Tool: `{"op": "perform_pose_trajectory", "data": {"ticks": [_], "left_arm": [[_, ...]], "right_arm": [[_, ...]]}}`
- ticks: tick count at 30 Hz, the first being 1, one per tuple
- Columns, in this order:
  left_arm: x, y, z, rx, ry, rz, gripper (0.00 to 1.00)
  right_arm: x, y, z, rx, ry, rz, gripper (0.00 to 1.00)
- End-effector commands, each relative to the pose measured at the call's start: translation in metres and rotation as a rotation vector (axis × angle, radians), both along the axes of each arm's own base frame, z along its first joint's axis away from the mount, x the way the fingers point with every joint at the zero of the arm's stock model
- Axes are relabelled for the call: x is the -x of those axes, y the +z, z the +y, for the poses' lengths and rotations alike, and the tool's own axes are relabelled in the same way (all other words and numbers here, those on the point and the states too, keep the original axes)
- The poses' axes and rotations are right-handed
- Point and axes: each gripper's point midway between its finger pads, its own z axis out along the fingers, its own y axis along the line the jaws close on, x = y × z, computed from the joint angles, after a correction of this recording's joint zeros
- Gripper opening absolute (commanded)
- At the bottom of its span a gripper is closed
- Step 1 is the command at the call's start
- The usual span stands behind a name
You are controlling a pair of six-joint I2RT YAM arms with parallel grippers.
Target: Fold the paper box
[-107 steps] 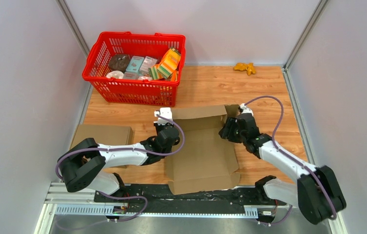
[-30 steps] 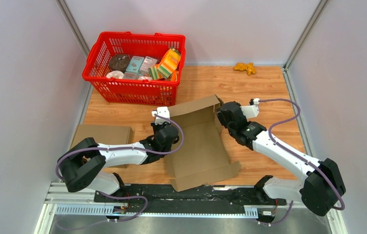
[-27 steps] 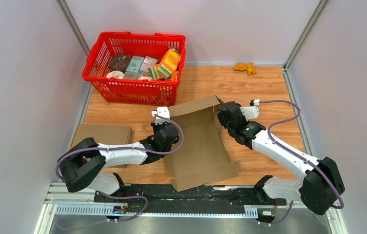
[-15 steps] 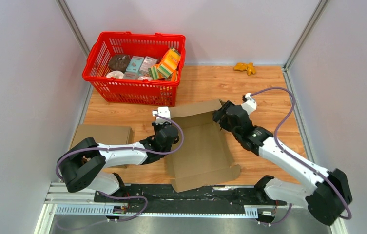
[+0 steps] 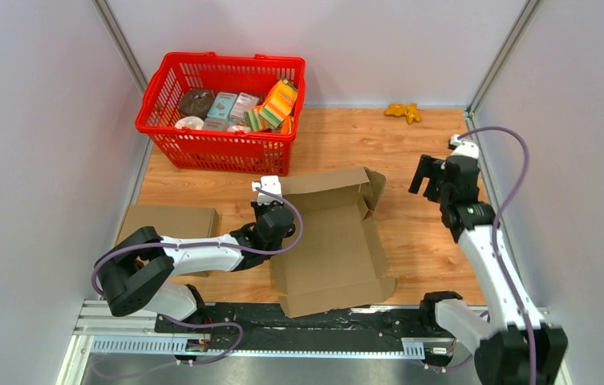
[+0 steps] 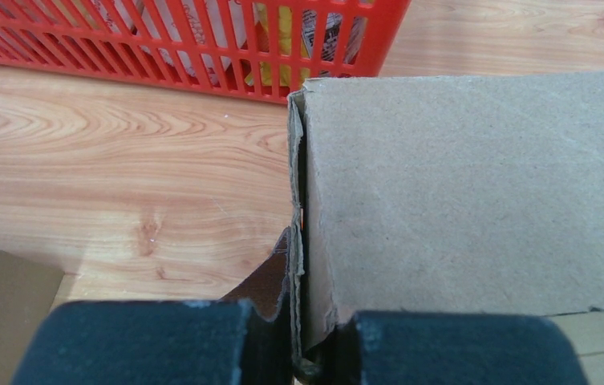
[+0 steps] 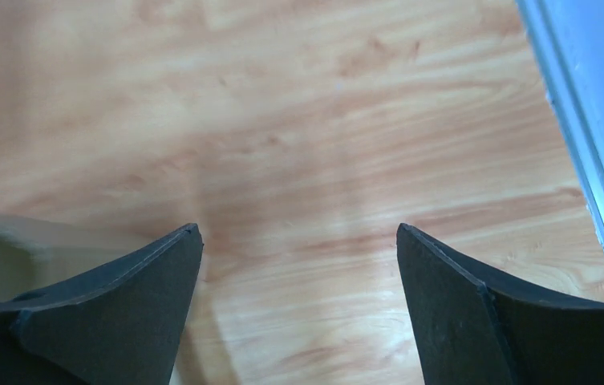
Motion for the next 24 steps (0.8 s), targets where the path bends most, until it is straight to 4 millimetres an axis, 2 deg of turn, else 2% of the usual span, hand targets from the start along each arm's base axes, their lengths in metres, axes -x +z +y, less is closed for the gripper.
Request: {"op": "perform_pose_trajectory", "data": {"ticks": [1,2,4,7,8,10,11,13,18,21,23,24], "left_arm": [[0.003,0.0,-0.014,0.037,-0.055,0.015,0.0],[0.002,0.0,-0.014,0.033,-0.054,0.015,0.0],[0.003,0.0,-0.014,0.03,-0.056,0.017,0.0],[0.004,0.0,-0.011,0.04,-0.052,0.012,0.0],[0.004,0.002,-0.011,0.054,-0.054,0.003,0.0],[0.004,0.001,-0.013,0.051,-0.059,0.005,0.0],[0.004,0.001,-0.012,0.048,-0.057,0.007,0.0],[0.004,0.001,-0.012,0.049,-0.054,0.006,0.0],[0.005,0.001,-0.011,0.048,-0.053,0.005,0.0],[0.005,0.002,-0.011,0.052,-0.056,0.004,0.0],[0.004,0.001,-0.011,0.052,-0.054,0.005,0.0],[0.005,0.001,-0.011,0.049,-0.055,0.006,0.0]], "right_arm": [[-0.015,-0.058,0.004,0.074,0.185,0.23,0.94],[-0.027,-0.057,0.015,0.083,0.275,0.193,0.94],[-0.035,-0.073,0.014,0.107,0.304,0.235,0.94],[-0.028,-0.096,0.027,0.091,0.413,0.303,0.94],[-0.02,-0.1,0.046,0.038,0.524,0.312,0.94],[-0.01,-0.107,0.058,0.029,0.602,0.31,0.94],[-0.018,-0.1,0.062,0.044,0.62,0.247,0.94],[-0.017,-0.094,0.076,0.12,0.713,0.158,0.95],[-0.021,-0.08,0.113,0.105,0.868,-0.04,0.95],[-0.02,-0.072,0.126,0.137,0.92,-0.122,0.95],[-0.026,-0.06,0.129,0.151,0.908,-0.195,0.94],[-0.024,-0.062,0.131,0.143,0.915,-0.206,0.93]]}}
